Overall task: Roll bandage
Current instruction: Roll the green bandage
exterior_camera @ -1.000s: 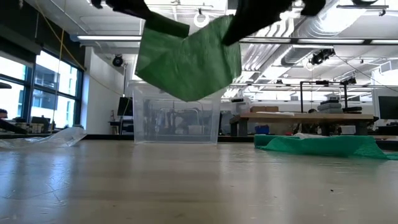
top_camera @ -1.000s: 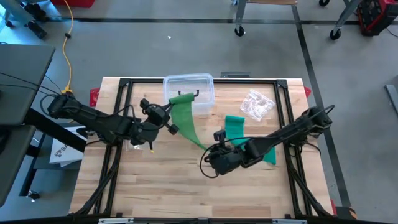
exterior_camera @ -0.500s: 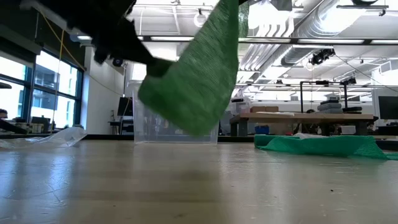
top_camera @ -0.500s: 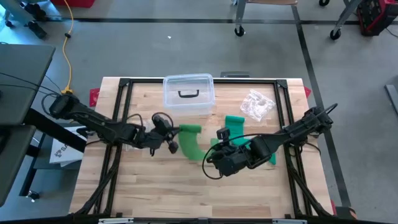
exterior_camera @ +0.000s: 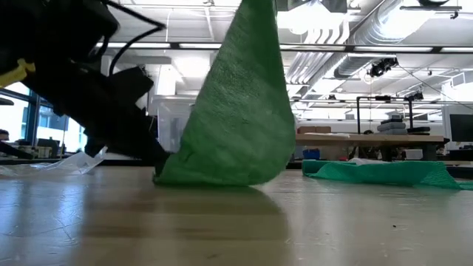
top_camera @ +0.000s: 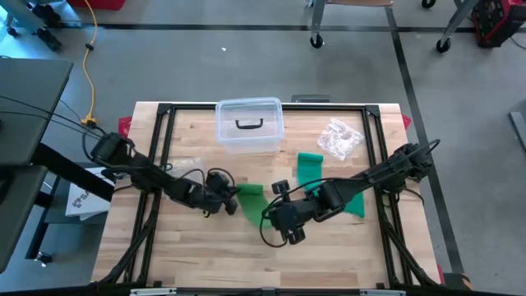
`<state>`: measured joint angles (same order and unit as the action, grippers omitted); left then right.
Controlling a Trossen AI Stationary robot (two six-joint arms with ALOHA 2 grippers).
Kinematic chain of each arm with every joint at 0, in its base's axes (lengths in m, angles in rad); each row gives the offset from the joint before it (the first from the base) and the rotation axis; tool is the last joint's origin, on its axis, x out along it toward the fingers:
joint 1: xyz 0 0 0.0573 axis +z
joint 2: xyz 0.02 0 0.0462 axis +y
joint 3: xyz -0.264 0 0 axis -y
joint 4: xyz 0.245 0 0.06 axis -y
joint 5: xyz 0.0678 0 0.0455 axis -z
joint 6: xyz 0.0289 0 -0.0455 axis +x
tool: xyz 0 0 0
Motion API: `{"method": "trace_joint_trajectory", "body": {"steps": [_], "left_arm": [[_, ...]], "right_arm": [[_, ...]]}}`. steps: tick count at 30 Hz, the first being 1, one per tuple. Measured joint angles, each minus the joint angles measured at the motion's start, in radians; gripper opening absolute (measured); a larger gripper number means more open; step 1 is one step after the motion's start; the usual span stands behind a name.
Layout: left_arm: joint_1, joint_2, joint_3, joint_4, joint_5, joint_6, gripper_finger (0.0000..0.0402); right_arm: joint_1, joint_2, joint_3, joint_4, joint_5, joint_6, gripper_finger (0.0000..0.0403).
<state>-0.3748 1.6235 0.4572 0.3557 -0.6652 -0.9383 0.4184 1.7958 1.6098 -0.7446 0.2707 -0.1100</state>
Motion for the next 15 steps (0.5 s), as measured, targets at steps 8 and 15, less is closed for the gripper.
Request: {"method": "trace_joint_trajectory", "body": {"steps": [8, 15], "left_arm": [[-0.018, 0.016, 0.001, 0.042, 0.010, 0.037, 0.0001], [-0.021, -0.067, 0.000, 0.064, -0.071, 0.082, 0.0001]], "right_arm": [[-0.006, 0.000, 0.136, -0.094, 0.110, -0.001, 0.0000], [-0.008, -0.001, 0.209, -0.138, 0.104, -0.002, 0.0000]]}}
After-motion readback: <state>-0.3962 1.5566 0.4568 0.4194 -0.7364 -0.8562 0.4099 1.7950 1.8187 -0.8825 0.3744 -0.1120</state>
